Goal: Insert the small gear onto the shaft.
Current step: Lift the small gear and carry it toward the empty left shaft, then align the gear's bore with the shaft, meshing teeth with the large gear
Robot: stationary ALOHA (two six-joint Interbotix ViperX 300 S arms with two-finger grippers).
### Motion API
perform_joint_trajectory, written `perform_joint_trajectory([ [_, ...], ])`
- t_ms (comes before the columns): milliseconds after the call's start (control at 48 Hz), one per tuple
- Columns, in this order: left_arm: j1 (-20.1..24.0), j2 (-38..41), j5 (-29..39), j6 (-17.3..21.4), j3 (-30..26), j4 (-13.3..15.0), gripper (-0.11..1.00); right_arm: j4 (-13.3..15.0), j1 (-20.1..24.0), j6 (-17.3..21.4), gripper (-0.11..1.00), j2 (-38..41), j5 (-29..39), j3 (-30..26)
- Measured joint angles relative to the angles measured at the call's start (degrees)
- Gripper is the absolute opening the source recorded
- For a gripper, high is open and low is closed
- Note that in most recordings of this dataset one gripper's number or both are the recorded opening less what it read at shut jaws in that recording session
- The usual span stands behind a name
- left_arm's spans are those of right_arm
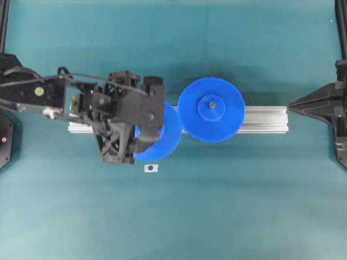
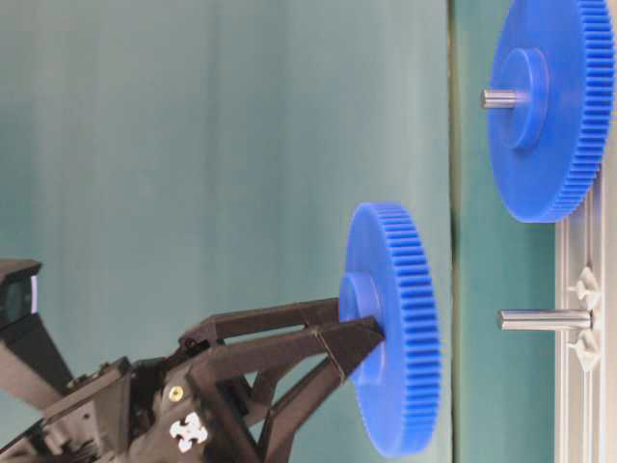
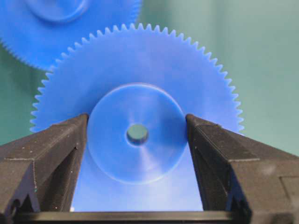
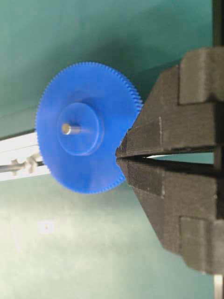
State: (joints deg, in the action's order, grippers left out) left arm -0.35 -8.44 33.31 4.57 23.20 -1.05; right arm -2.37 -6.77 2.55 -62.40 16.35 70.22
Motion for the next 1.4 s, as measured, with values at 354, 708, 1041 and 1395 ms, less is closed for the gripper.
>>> perform_joint_trajectory([
  [354, 4.1, -1.6, -2.6, 0.1, 3.2, 0.0, 0.71, 0.0, -0.1, 0.0, 0.08, 0.0, 0.0, -0.1],
  [708, 4.1, 0.0, -8.6, -0.5, 6.0, 0.0, 0.71, 0.0, 0.0, 0.0, 0.08, 0.0, 0.0, 0.2],
  [1041, 4.1, 4.7, -10.6, -1.3, 6.6, 0.0, 0.71, 0.0, -0.1, 0.0, 0.08, 0.0, -0.1, 0.2],
  [1395, 4.2, 6.9, -11.6, -1.6, 6.8, 0.0, 0.71, 0.0, -0.1, 0.0, 0.08, -0.4, -0.1, 0.4],
])
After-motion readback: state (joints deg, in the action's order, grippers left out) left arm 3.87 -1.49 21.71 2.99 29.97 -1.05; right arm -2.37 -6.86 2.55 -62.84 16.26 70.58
